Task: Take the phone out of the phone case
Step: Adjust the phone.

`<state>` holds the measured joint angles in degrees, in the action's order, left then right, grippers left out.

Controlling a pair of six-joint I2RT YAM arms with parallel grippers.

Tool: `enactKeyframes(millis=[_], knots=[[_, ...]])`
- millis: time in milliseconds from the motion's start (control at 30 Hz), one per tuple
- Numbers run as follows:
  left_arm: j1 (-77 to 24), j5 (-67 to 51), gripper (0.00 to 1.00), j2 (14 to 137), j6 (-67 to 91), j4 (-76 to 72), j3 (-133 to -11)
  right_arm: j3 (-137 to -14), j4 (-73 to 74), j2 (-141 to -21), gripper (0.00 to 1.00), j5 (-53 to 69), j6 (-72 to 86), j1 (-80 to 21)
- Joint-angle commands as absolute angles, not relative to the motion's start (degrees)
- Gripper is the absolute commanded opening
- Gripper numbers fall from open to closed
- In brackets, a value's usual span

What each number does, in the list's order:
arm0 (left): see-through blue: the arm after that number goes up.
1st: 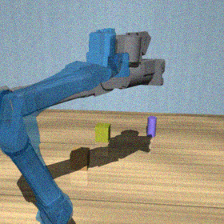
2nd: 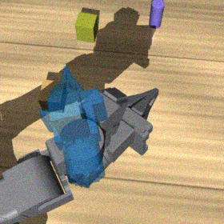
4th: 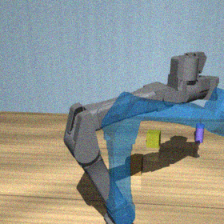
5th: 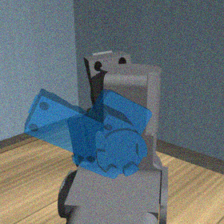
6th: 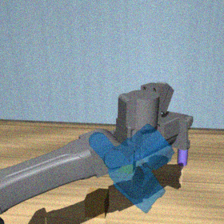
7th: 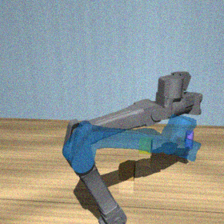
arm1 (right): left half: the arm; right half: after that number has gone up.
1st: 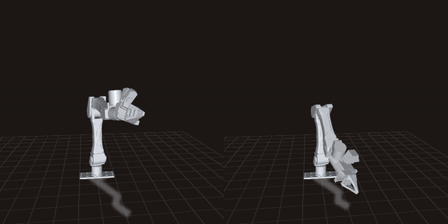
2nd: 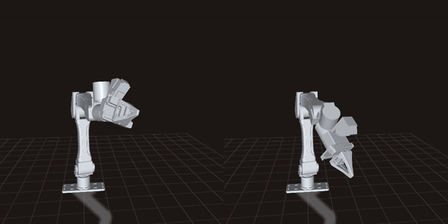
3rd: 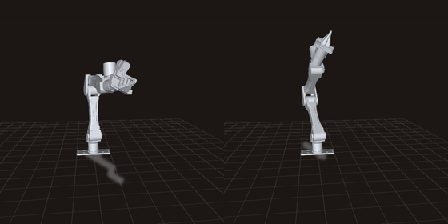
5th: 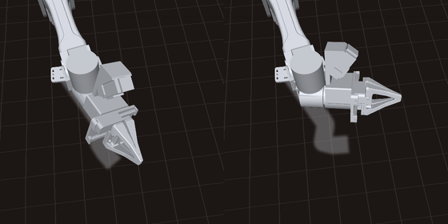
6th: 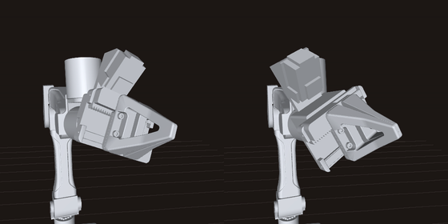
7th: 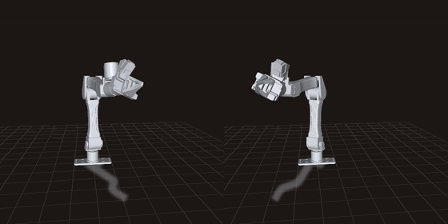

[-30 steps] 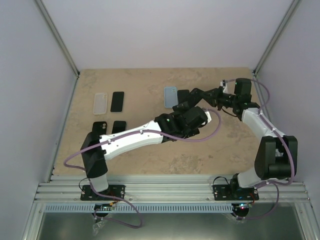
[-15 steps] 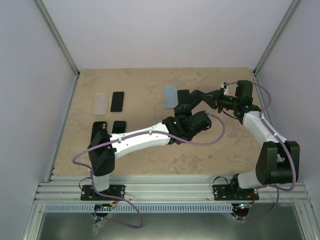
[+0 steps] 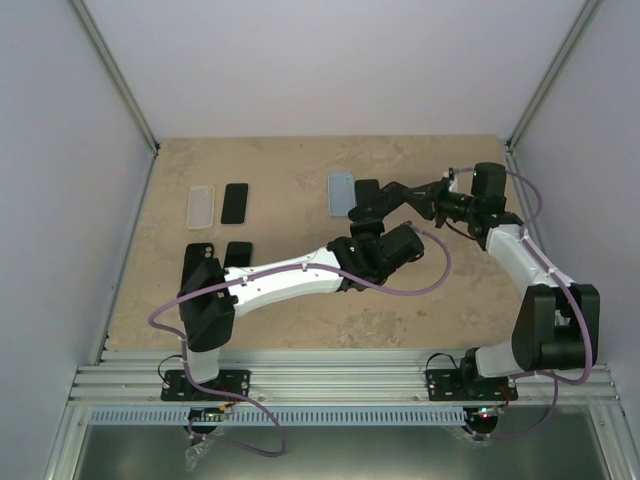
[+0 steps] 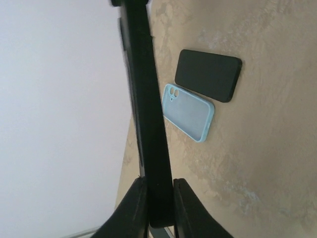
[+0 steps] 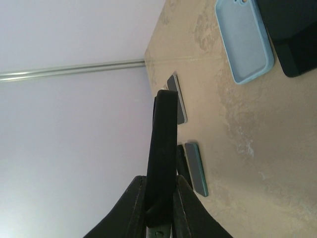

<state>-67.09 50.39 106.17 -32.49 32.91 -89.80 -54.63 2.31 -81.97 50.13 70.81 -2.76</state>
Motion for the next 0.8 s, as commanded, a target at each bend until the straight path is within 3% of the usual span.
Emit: enactKeyframes(millis=[0, 67, 400, 767], knots=[[-67.26, 51.43, 0.06, 105.95, -33.22, 31.1, -88.51, -55.04, 0.22, -79.87, 0.07, 52.92, 72.63, -2.88], [-67.28, 51.58, 0.0, 105.82, -33.27, 30.77, -88.33, -55.02, -1.11, -79.79, 0.15, 52.96, 73.1, -2.85], [-64.32, 45.31, 0.0, 103.84, -26.38, 36.28, -93.19, -58.54, -7.25, -79.03, 0.72, 55.02, 68.43, -1.35], [-58.01, 31.57, 0.0, 97.38, -14.8, 39.65, -97.66, -62.2, -10.02, -77.3, 0.94, 56.53, 61.08, 5.02]])
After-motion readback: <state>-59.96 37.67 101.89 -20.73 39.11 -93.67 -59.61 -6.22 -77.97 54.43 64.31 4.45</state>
